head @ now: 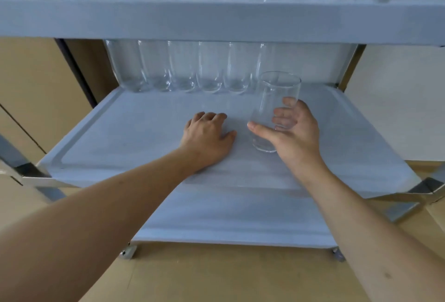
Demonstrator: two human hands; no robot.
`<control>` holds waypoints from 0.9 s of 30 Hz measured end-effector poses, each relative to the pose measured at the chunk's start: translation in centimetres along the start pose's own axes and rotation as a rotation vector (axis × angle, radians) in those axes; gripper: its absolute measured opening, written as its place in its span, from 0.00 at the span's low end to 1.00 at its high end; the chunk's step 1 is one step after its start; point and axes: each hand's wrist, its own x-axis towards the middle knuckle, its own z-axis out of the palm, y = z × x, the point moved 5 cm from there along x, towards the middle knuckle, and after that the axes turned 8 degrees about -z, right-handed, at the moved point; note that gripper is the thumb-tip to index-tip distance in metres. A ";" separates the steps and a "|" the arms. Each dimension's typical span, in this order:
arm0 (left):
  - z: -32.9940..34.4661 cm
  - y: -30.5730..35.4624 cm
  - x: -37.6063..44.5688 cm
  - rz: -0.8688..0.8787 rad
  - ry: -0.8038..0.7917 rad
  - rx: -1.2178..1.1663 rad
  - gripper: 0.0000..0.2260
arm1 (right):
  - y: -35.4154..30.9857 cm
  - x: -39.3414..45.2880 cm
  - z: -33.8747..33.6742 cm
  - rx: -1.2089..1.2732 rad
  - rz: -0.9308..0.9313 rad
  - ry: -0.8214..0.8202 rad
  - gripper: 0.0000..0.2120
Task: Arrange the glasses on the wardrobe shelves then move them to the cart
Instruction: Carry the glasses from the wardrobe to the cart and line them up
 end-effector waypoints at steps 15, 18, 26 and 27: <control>4.1 6.8 5.3 0.088 -0.063 0.025 0.18 | 2.7 3.9 -3.3 -0.018 0.013 0.082 0.42; 4.6 6.7 5.7 0.100 -0.045 0.045 0.18 | 2.8 6.2 -3.6 -0.057 -0.010 0.080 0.41; 4.9 6.6 5.9 0.121 -0.001 0.050 0.19 | 4.6 14.3 -2.7 -0.065 0.007 0.188 0.42; 5.0 6.6 5.9 0.119 0.000 0.050 0.19 | 5.1 15.1 -2.8 -0.059 0.022 0.193 0.42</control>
